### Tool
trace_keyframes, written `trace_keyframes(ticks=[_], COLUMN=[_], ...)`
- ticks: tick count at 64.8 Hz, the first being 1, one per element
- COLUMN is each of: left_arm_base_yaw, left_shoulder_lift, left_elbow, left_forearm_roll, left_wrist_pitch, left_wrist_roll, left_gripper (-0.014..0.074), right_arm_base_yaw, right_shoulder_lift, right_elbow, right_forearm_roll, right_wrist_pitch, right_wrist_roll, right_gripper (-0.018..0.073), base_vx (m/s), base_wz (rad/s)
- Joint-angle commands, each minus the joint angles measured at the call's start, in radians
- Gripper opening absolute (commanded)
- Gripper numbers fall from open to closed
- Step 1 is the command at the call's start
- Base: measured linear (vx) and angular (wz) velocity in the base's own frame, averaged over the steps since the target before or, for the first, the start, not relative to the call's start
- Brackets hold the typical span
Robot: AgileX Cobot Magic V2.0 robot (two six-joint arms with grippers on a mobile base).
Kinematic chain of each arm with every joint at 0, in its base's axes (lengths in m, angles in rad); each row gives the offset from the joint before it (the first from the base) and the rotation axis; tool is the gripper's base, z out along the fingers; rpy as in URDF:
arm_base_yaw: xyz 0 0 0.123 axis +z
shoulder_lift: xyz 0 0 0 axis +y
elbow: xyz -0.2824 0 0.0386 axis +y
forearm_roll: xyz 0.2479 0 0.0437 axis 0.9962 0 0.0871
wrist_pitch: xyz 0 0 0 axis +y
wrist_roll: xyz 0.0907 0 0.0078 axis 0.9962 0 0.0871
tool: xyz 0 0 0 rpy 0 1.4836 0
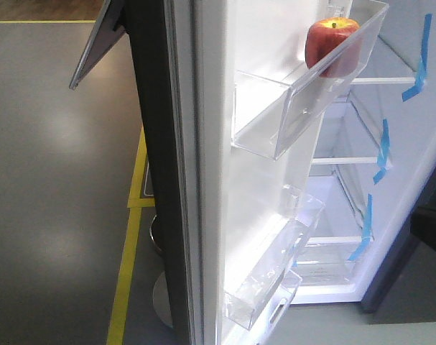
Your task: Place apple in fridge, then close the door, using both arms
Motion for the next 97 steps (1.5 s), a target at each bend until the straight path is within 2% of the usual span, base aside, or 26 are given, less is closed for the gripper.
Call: trace_keyframes(ticks=[1, 4, 12, 26, 31, 36, 46, 52, 57, 64, 69, 79, 97], left_arm_base_yaw=[-0.006, -0.006, -0.006, -0.006, -0.006, -0.006, -0.006, -0.006, -0.006, -0.006, -0.006, -0.006, -0.009], left_shoulder_lift=[-0.015, -0.010, 0.046, 0.265, 0.383, 0.494, 0.725, 0.844, 0.937, 1.044, 1.114, 1.227, 1.406], left_elbow=[-0.035, -0.081, -0.234, -0.511, -0.582, -0.643, -0.731, -0.786, -0.832, -0.910, -0.961, -1.077, -1.273], left_forearm_roll=[0.088, 0.171, 0.329, 0.582, 0.603, 0.602, 0.626, 0.717, 0.803, 0.911, 0.952, 1.016, 1.155], left_wrist_pitch=[-0.116, -0.099, -0.043, -0.027, -0.034, -0.076, -0.223, -0.321, -0.378, -0.413, -0.434, -0.472, -0.495], left_wrist_roll=[-0.127, -0.162, -0.211, -0.202, -0.212, -0.259, -0.319, -0.374, -0.450, -0.527, -0.556, -0.621, -0.799], left_gripper=[-0.0006, -0.0006, -0.0006, -0.0006, -0.0006, -0.0006, -0.0006, -0.0005, -0.0002, 0.0008, 0.0029, 0.0136, 0.0469], right_arm_base_yaw=[-0.003, -0.003, -0.003, -0.003, -0.003, -0.003, -0.003, -0.003, -0.003, -0.003, -0.003, -0.003, -0.003], right_shoulder_lift=[-0.053, -0.086, -0.126, -0.131, -0.131, -0.131, -0.131, -0.131, -0.131, -0.131, -0.131, -0.131, -0.131], right_elbow=[-0.017, -0.017, -0.017, -0.017, -0.017, -0.017, -0.017, -0.017, -0.017, -0.017, -0.017, -0.017, -0.017], right_forearm_roll=[0.042, 0.040, 0.016, 0.021, 0.022, 0.024, 0.024, 0.028, 0.032, 0.034, 0.034, 0.035, 0.036], right_wrist_pitch=[-0.043, -0.054, -0.082, -0.074, -0.074, -0.074, -0.074, -0.074, -0.074, -0.074, -0.074, -0.074, -0.075], right_wrist_roll=[0.042, 0.044, 0.044, 0.050, 0.051, 0.051, 0.053, 0.054, 0.055, 0.055, 0.055, 0.055, 0.055], right_gripper=[-0.0004, -0.0004, -0.0004, -0.0004, -0.0004, -0.0004, -0.0004, -0.0004, -0.0004, -0.0004, -0.0004, -0.0004, -0.0004], base_vx=[0.00, 0.00, 0.00, 0.00, 0.00, 0.00, 0.00, 0.00, 0.00, 0.00, 0.00, 0.00, 0.00], base_wz=[0.00, 0.00, 0.00, 0.00, 0.00, 0.00, 0.00, 0.00, 0.00, 0.00, 0.00, 0.00, 0.00])
